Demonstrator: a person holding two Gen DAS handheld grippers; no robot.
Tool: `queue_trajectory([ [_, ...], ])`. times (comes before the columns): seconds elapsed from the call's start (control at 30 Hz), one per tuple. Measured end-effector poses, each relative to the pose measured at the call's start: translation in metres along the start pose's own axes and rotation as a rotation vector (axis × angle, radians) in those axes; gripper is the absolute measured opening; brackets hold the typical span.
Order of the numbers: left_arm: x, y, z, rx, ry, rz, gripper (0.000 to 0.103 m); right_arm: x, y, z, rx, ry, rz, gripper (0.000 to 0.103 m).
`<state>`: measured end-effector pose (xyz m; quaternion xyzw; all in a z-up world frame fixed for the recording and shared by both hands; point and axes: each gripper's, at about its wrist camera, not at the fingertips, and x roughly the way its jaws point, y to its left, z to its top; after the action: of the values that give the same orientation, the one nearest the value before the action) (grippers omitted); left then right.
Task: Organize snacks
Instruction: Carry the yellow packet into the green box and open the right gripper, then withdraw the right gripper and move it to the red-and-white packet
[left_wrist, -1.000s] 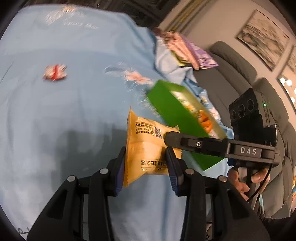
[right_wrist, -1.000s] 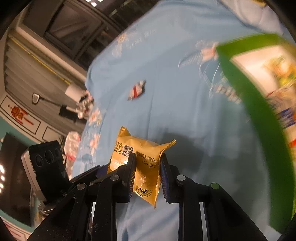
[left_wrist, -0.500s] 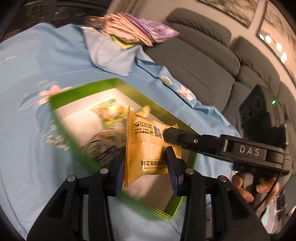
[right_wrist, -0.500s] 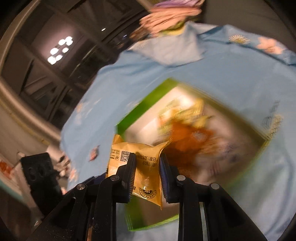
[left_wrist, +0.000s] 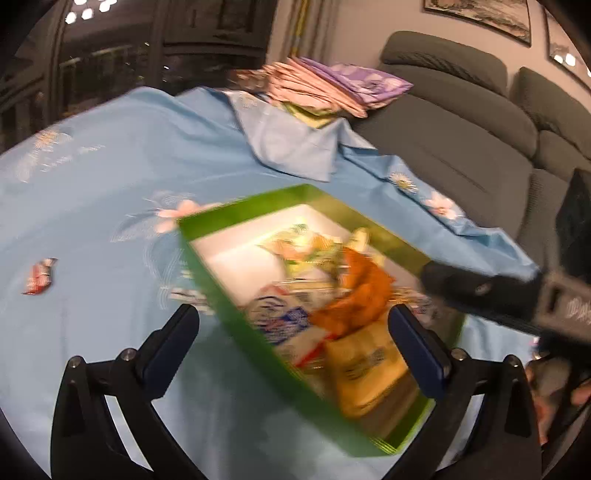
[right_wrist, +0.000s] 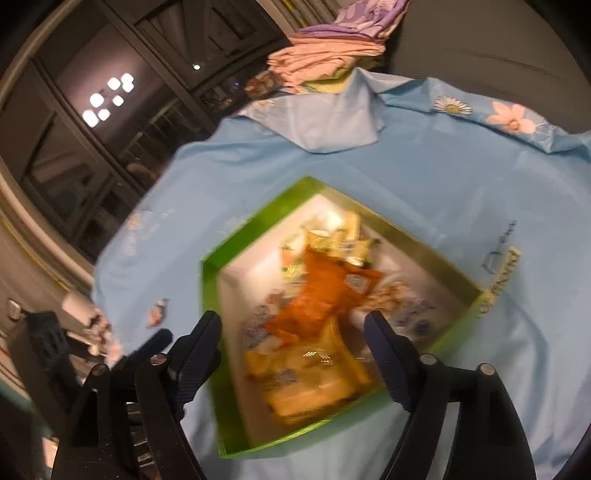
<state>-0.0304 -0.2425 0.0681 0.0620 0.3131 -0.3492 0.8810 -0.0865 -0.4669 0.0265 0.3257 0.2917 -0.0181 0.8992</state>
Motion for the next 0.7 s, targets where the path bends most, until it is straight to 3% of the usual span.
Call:
queue_trajectory([
  [0.13, -0.011, 0.003, -0.009, 0.101, -0.012, 0.143, 0.103, 0.005, 0.018, 0.0, -0.008, -0.007, 0.004, 0.091],
  [0.27, -0.028, 0.013, -0.019, 0.137, -0.022, 0.172, 0.103, 0.017, 0.041, -0.001, -0.02, 0.013, 0.057, 0.091],
  [0.5, -0.06, 0.056, -0.025, 0.0, -0.041, 0.177, 0.103, 0.041, 0.1, -0.014, -0.14, 0.06, 0.117, 0.091],
  [0.7, -0.092, 0.1, -0.041, -0.085, -0.077, 0.26, 0.103, 0.068, 0.129, -0.025, -0.174, 0.138, 0.157, 0.091],
])
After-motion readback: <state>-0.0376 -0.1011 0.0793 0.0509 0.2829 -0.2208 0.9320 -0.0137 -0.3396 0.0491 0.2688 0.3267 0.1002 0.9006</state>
